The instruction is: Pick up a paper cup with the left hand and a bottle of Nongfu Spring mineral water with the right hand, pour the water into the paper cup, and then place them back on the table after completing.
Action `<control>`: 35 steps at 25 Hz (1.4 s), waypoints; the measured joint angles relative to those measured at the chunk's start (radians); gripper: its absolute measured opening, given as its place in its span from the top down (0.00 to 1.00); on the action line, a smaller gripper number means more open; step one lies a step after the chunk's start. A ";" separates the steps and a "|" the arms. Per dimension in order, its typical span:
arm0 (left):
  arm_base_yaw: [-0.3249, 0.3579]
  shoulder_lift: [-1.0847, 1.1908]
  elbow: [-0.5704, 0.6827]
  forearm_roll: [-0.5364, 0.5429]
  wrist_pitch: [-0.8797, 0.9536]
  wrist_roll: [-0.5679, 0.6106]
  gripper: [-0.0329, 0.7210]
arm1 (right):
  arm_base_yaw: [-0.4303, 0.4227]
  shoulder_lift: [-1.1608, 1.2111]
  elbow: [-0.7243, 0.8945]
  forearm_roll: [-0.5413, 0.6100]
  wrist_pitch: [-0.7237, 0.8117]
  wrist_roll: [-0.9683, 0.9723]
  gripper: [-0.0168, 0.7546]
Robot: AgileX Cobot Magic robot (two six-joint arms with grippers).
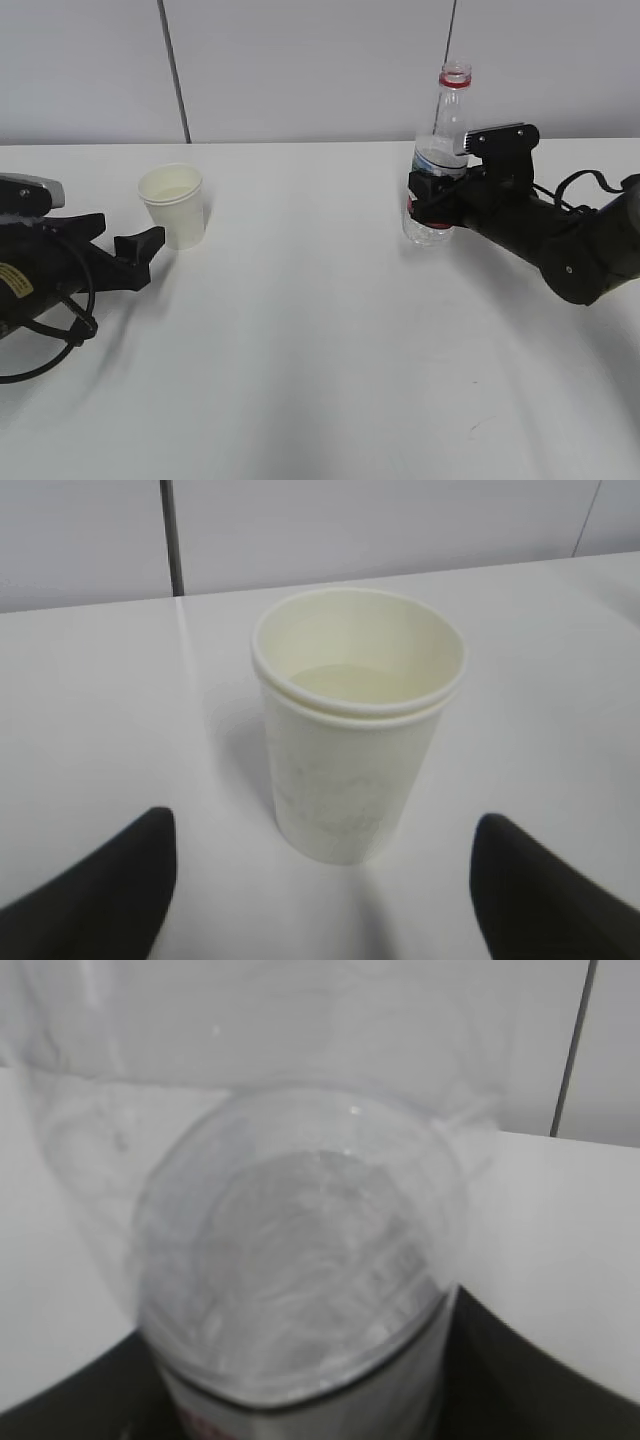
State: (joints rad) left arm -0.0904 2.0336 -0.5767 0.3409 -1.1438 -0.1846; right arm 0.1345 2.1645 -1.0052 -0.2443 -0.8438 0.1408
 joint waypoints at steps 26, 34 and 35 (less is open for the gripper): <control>0.000 0.000 0.000 0.013 0.000 0.000 0.23 | 0.000 0.013 0.000 -0.010 -0.031 0.000 0.26; 0.000 0.000 0.000 0.013 0.000 0.000 0.23 | 0.000 0.013 -0.002 -0.010 -0.013 0.000 0.16; 0.000 0.000 0.000 0.013 0.000 0.000 0.23 | 0.000 0.013 -0.002 -0.010 -0.011 0.000 0.16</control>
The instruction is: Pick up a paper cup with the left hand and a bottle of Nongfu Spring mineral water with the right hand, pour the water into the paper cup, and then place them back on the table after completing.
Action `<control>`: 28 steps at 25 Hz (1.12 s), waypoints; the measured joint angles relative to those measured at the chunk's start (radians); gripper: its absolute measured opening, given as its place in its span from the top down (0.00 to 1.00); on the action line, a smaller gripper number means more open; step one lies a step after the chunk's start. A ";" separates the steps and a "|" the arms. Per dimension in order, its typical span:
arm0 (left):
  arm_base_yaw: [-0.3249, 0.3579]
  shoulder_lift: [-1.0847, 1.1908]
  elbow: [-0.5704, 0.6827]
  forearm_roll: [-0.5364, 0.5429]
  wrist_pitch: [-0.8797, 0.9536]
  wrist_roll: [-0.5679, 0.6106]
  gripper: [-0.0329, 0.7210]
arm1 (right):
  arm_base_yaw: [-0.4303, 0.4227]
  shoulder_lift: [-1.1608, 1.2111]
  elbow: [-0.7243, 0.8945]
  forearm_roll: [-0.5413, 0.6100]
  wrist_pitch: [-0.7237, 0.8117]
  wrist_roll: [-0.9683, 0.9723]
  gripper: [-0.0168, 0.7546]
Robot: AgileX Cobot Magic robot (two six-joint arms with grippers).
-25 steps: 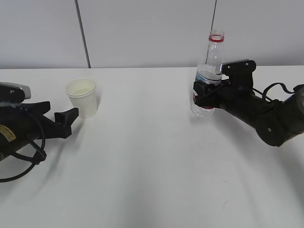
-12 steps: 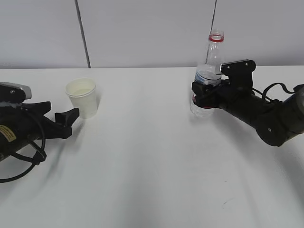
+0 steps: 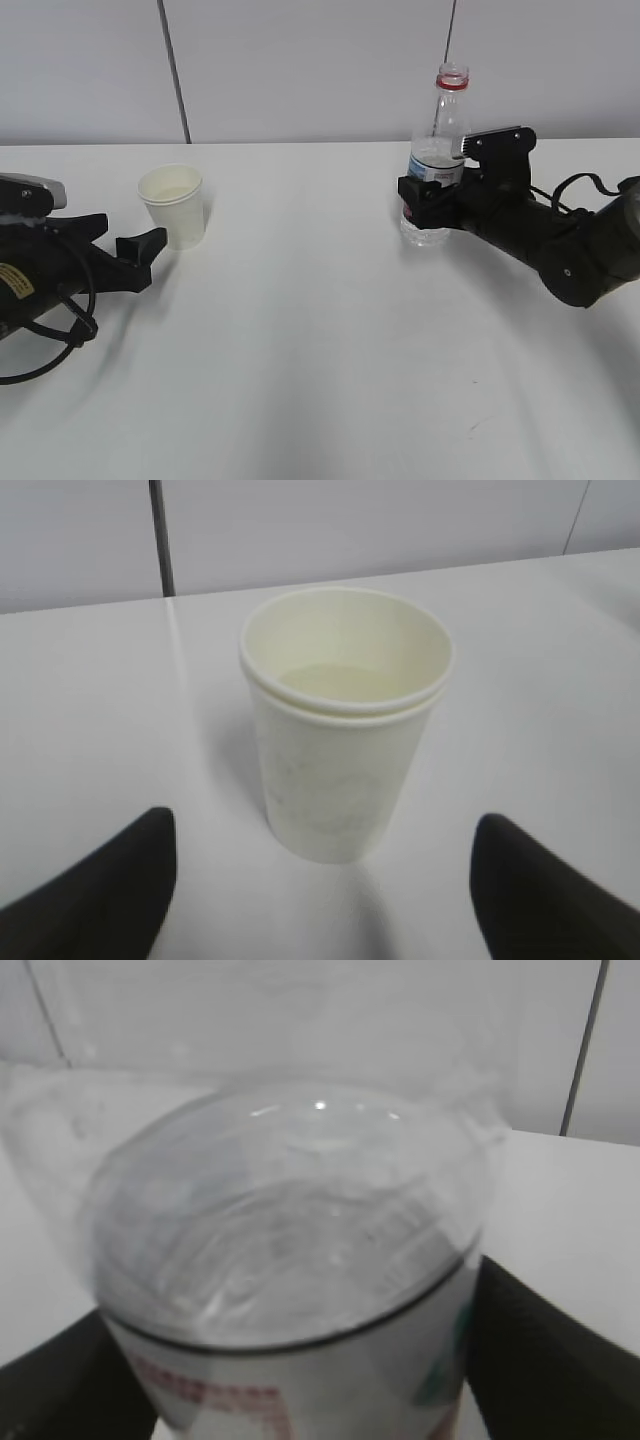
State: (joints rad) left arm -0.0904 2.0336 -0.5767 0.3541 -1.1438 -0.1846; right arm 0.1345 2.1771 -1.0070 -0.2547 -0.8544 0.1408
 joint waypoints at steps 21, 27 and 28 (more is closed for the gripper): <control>0.000 0.000 0.000 0.004 0.000 0.000 0.23 | 0.000 -0.153 0.224 0.000 -0.026 0.000 0.20; 0.000 -0.002 0.005 0.023 0.000 0.000 0.23 | 0.000 -0.225 0.284 0.000 -0.030 0.000 0.21; 0.000 -0.004 0.011 0.023 0.000 0.000 0.23 | 0.000 -0.236 0.293 0.000 -0.030 0.000 0.21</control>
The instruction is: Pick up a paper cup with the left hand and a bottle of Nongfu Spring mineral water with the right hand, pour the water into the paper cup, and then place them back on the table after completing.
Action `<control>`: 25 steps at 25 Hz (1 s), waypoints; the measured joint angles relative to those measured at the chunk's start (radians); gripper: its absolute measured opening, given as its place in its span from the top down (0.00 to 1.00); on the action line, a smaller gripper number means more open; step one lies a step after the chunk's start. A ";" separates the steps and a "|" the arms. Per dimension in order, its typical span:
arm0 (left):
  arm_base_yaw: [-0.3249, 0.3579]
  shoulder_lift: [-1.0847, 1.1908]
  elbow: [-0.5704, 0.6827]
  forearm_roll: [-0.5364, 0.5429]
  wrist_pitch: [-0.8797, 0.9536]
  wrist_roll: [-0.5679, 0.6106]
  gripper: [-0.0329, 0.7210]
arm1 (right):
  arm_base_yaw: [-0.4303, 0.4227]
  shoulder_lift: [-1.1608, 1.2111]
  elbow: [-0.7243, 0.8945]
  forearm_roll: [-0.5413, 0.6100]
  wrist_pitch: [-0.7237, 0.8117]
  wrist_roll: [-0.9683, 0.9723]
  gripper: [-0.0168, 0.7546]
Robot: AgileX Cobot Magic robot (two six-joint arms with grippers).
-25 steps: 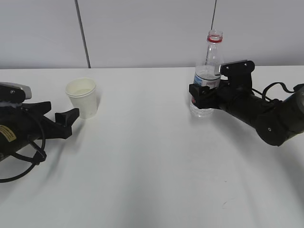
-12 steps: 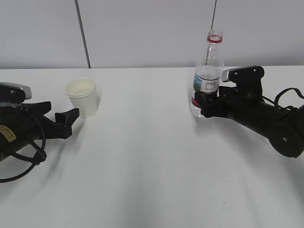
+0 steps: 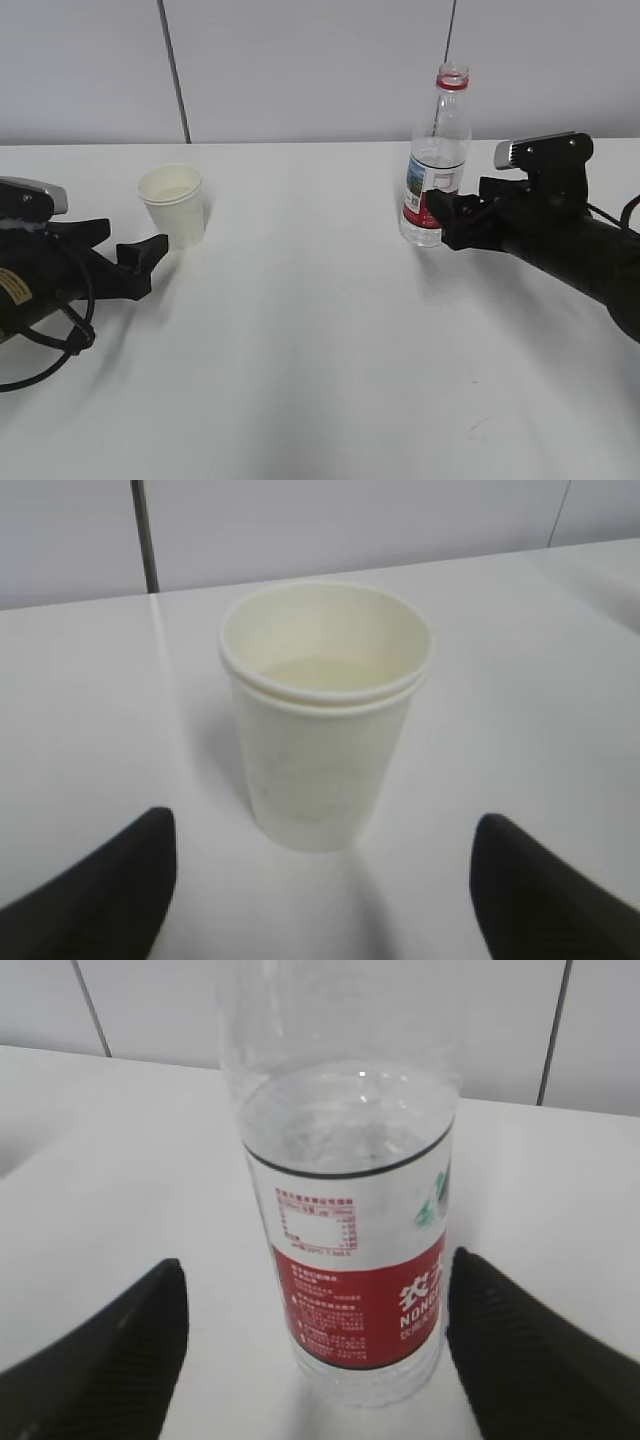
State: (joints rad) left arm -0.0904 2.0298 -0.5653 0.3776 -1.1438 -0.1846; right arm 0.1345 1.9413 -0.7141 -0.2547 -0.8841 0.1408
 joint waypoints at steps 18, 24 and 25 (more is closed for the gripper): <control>0.000 -0.256 0.045 -0.037 0.057 -0.040 0.24 | 0.000 -0.350 0.047 0.002 0.305 0.000 0.21; 0.000 -0.357 0.017 -0.024 0.217 -0.082 0.28 | 0.000 -0.435 -0.022 0.002 0.477 0.000 0.21; 0.000 -0.372 0.003 -0.018 0.259 -0.092 0.28 | 0.000 -0.448 -0.048 0.002 0.516 0.000 0.21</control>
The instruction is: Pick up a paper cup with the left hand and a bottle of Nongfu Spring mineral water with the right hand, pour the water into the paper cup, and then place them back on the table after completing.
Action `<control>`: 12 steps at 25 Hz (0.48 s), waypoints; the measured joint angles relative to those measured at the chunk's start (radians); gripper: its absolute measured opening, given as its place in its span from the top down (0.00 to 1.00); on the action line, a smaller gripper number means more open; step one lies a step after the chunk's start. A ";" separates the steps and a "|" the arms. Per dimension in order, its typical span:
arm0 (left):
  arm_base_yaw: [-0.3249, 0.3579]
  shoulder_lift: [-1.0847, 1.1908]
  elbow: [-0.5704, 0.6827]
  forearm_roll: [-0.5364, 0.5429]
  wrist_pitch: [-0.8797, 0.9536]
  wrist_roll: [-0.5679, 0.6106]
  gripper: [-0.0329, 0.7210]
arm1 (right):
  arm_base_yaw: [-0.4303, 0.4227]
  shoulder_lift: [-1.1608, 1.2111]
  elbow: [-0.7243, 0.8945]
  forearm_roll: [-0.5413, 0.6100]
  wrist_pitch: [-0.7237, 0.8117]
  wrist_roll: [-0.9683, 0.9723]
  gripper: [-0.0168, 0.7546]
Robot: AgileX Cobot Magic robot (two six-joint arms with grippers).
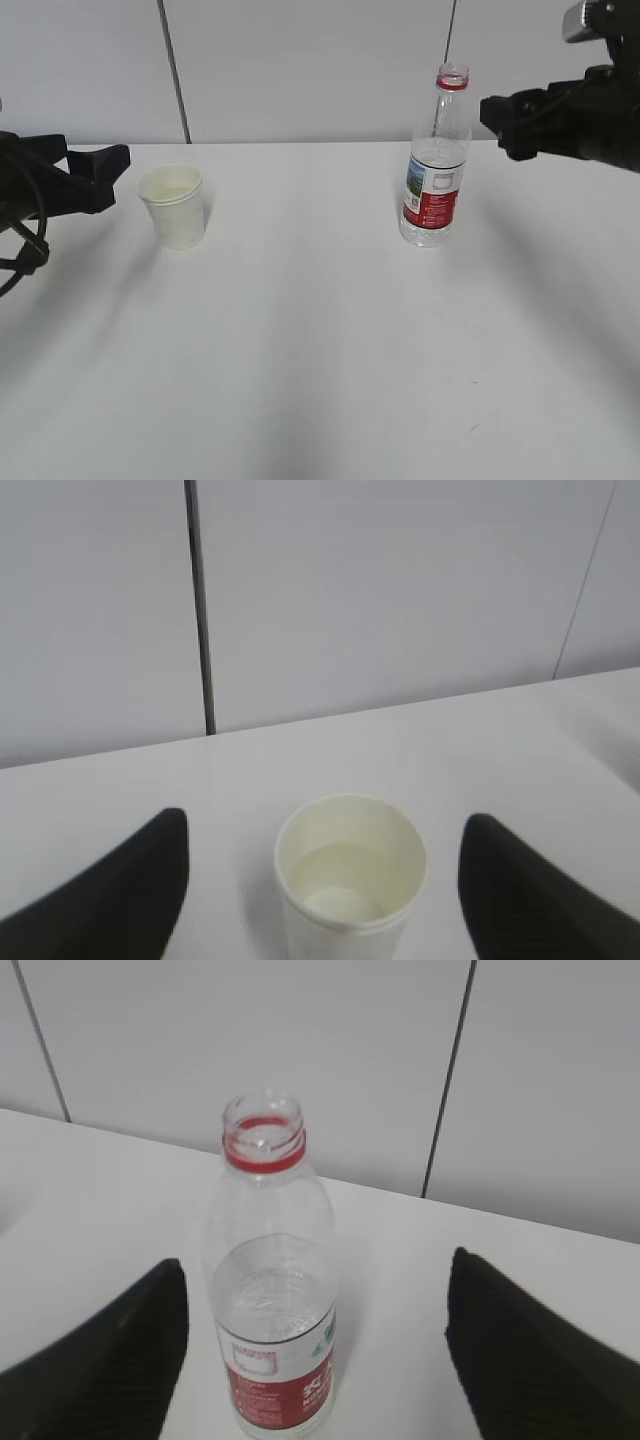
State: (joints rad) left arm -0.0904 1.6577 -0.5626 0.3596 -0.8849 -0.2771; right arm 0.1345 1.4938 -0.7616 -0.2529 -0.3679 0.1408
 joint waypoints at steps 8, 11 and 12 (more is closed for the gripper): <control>0.000 -0.152 -0.150 0.033 0.336 -0.119 0.29 | 0.000 -0.061 -0.219 0.000 0.319 0.003 0.21; 0.000 -0.180 -0.241 0.033 0.484 -0.165 0.29 | 0.000 -0.065 -0.323 0.032 0.439 0.050 0.21; -0.002 -0.183 -0.276 0.033 0.563 -0.180 0.29 | 0.000 -0.065 -0.353 0.045 0.487 0.065 0.21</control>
State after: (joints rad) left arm -0.0923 1.4745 -0.8390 0.3922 -0.3218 -0.4571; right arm 0.1345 1.4286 -1.1146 -0.2083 0.1189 0.2061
